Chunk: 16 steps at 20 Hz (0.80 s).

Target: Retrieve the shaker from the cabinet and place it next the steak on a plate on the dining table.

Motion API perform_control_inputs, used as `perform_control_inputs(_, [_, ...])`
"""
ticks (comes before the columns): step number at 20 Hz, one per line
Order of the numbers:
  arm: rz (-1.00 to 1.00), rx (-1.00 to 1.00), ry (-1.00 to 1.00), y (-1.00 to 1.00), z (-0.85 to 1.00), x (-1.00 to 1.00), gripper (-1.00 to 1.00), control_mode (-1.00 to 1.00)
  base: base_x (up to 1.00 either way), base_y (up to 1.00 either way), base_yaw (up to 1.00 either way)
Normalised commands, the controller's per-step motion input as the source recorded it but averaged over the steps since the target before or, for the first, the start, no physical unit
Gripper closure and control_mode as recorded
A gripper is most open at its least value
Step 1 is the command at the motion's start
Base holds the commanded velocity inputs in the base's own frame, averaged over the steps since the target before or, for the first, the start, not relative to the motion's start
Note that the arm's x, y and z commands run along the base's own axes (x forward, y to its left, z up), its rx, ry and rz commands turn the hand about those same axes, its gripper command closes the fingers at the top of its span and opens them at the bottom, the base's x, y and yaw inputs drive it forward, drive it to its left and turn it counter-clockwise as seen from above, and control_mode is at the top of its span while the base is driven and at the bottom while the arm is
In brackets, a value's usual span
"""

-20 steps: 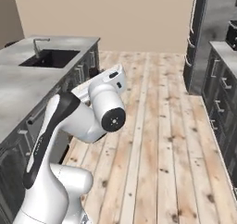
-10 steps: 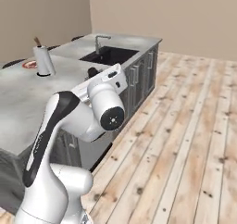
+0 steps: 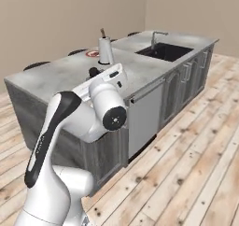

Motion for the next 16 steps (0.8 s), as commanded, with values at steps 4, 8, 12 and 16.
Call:
perform_control_inputs(4, [0.00,0.00,0.00,0.00,0.00,0.00,1.00,1.00,-0.23,0.99,0.35])
perform_control_inputs(8, [0.00,0.00,0.00,0.00,0.00,0.00,1.00,1.00,0.23,1.00,0.28])
perform_control_inputs(12, [0.00,0.00,0.00,0.00,0.00,0.00,1.00,1.00,0.70,1.00,0.22])
perform_control_inputs(16, [0.00,0.00,0.00,0.00,0.00,0.00,1.00,1.00,0.96,1.00,0.17])
